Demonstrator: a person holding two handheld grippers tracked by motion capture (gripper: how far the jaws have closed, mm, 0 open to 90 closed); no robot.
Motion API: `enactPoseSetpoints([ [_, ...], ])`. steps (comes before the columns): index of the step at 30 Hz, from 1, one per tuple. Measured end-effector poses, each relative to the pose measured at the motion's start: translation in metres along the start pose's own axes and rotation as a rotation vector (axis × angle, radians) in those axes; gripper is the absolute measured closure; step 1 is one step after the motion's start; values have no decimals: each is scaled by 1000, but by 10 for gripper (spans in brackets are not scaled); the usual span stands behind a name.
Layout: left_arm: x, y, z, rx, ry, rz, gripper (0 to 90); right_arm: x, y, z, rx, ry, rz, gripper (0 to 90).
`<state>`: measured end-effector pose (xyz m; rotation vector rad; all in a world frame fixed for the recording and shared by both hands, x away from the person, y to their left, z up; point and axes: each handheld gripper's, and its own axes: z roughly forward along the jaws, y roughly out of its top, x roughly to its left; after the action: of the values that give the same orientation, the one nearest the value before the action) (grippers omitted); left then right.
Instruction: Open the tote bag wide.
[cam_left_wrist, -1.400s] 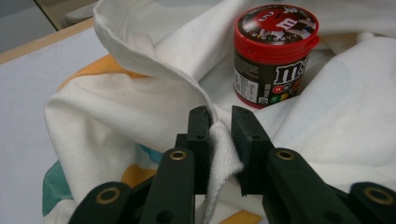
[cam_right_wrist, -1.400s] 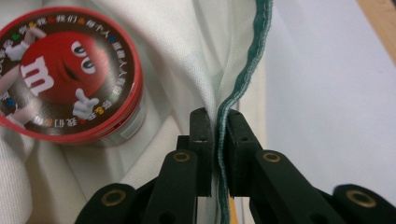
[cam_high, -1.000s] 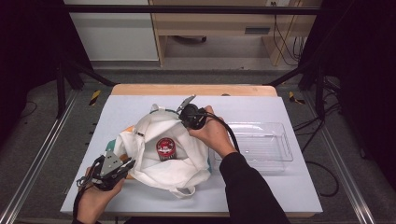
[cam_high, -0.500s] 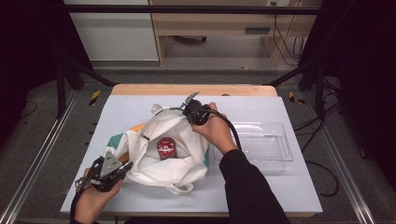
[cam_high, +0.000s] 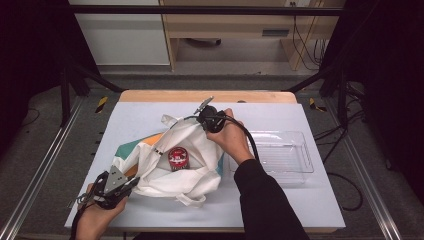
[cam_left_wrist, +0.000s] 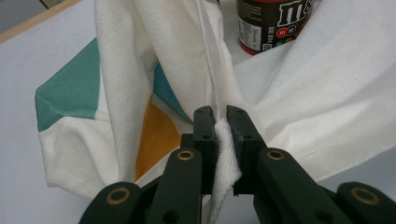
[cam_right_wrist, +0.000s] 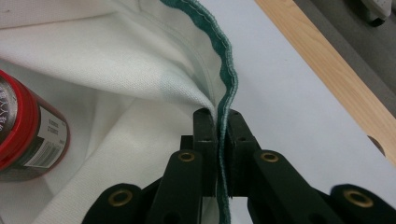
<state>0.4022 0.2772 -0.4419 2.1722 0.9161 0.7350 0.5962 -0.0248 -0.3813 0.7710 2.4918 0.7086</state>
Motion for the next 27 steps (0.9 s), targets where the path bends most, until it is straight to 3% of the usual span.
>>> enactPoseSetpoints([
  [3,-1,0,2,-6,0,-7,827,3,0,2,18,22,-2,831],
  [8,-1,1,3,-34,2,-18,826,3,-4,-3,-5,18,23,643],
  [12,-2,0,5,-37,-11,-53,824,2,-7,-12,-22,21,47,576],
  [17,-2,1,5,-48,-7,-55,824,4,-10,-30,-71,19,52,567],
  [23,-2,1,5,-44,-6,-56,823,19,-19,-49,-108,46,48,539],
  [27,-2,1,4,-45,-5,-56,823,22,-27,-56,-117,48,40,585],
])
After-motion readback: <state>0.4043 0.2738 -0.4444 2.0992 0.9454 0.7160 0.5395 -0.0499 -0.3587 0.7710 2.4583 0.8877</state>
